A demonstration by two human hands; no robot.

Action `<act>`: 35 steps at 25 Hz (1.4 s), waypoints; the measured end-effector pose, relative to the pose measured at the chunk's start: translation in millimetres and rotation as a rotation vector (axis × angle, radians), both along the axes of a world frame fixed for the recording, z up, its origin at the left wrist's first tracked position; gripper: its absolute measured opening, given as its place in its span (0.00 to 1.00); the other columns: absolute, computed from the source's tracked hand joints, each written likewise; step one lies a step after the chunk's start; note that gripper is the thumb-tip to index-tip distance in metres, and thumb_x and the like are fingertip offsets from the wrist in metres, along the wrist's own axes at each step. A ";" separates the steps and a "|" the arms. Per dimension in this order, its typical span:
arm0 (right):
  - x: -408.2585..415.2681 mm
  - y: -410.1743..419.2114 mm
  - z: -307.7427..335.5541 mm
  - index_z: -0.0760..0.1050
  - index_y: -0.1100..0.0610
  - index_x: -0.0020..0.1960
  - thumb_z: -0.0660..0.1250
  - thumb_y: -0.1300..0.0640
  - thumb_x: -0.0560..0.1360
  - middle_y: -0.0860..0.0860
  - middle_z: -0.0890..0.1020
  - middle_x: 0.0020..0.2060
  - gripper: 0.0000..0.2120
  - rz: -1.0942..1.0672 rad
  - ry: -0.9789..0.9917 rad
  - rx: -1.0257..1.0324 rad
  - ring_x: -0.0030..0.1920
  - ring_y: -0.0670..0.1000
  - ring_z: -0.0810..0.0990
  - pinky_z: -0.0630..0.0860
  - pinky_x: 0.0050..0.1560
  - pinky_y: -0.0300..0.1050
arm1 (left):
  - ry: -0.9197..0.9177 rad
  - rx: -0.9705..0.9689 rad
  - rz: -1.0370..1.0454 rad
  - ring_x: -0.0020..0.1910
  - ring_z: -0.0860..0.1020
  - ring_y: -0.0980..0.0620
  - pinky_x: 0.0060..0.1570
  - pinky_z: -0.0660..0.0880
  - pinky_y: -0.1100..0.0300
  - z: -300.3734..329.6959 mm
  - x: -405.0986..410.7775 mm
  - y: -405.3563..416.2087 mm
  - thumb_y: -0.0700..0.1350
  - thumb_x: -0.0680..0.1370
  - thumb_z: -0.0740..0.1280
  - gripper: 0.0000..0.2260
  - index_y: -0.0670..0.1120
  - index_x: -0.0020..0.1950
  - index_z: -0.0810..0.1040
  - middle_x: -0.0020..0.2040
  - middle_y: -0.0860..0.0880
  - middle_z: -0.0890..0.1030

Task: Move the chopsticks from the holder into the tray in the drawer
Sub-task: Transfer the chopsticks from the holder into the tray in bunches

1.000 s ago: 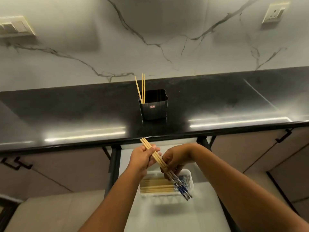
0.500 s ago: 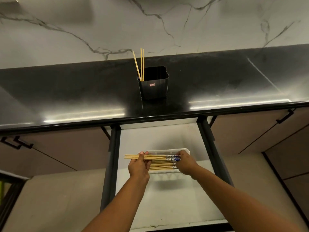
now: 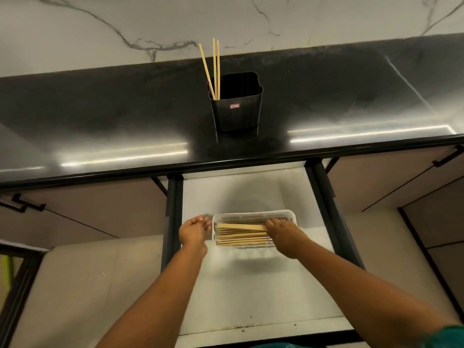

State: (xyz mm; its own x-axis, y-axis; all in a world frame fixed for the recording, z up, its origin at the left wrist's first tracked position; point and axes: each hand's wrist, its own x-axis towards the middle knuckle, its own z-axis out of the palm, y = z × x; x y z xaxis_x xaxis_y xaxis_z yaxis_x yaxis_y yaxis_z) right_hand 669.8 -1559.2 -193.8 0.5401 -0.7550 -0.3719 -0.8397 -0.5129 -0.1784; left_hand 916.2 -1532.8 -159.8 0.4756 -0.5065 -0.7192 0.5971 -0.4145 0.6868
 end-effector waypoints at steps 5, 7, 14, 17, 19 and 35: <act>0.7 0.0 -20.9 0.69 0.56 0.66 0.47 0.37 0.79 0.54 0.75 0.63 0.29 -0.036 0.056 0.100 0.63 0.56 0.73 0.65 0.69 0.54 | -1.005 -0.155 -1.011 0.55 0.78 0.48 0.50 0.74 0.63 -21.0 18.2 16.0 0.45 0.79 0.64 0.10 0.46 0.60 0.75 0.55 0.48 0.79; 7.4 2.5 -27.0 0.70 0.55 0.64 0.46 0.34 0.78 0.53 0.75 0.61 0.29 -0.041 0.043 0.119 0.61 0.54 0.73 0.68 0.66 0.52 | -1.130 -0.172 -1.322 0.63 0.74 0.46 0.60 0.71 0.58 -29.1 6.3 21.2 0.51 0.80 0.60 0.17 0.45 0.67 0.70 0.64 0.44 0.76; 5.1 12.2 -31.6 0.71 0.53 0.63 0.47 0.34 0.77 0.50 0.74 0.60 0.29 -0.137 -0.091 0.078 0.60 0.51 0.73 0.71 0.64 0.49 | -1.277 0.102 -1.900 0.77 0.51 0.47 0.75 0.39 0.46 -47.0 -12.7 32.8 0.65 0.78 0.42 0.34 0.45 0.77 0.54 0.78 0.46 0.57; 4.6 15.0 -24.7 0.72 0.53 0.62 0.49 0.36 0.79 0.50 0.76 0.59 0.26 -0.188 -0.155 0.071 0.59 0.52 0.74 0.71 0.63 0.49 | -1.240 0.096 -1.828 0.76 0.56 0.45 0.75 0.46 0.48 -39.6 -13.7 29.8 0.64 0.79 0.45 0.32 0.45 0.76 0.59 0.76 0.46 0.61; 9.3 8.2 -12.0 0.72 0.54 0.62 0.50 0.40 0.80 0.51 0.76 0.58 0.23 -0.226 -0.239 0.022 0.58 0.52 0.74 0.72 0.63 0.50 | -1.160 0.079 -1.719 0.74 0.61 0.44 0.72 0.57 0.51 -28.6 -15.2 20.7 0.61 0.80 0.50 0.28 0.45 0.75 0.59 0.76 0.44 0.62; 130.2 -182.1 236.6 0.73 0.57 0.47 0.64 0.62 0.72 0.50 0.76 0.42 0.05 -0.302 -0.871 -0.348 0.40 0.46 0.73 0.68 0.42 0.36 | -1.522 -0.467 -0.711 0.48 0.77 0.43 0.48 0.74 0.47 201.1 6.8 -153.5 0.44 0.75 0.62 0.06 0.45 0.49 0.76 0.45 0.46 0.80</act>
State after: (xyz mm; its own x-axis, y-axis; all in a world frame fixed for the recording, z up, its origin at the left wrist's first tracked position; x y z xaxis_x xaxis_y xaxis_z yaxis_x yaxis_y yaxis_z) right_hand 800.0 -1741.3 42.8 0.2864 -0.8981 0.3337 -0.5904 -0.4398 -0.6768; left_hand 922.9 -1686.3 41.3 0.1422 -0.9158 0.3755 -0.8354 0.0925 0.5419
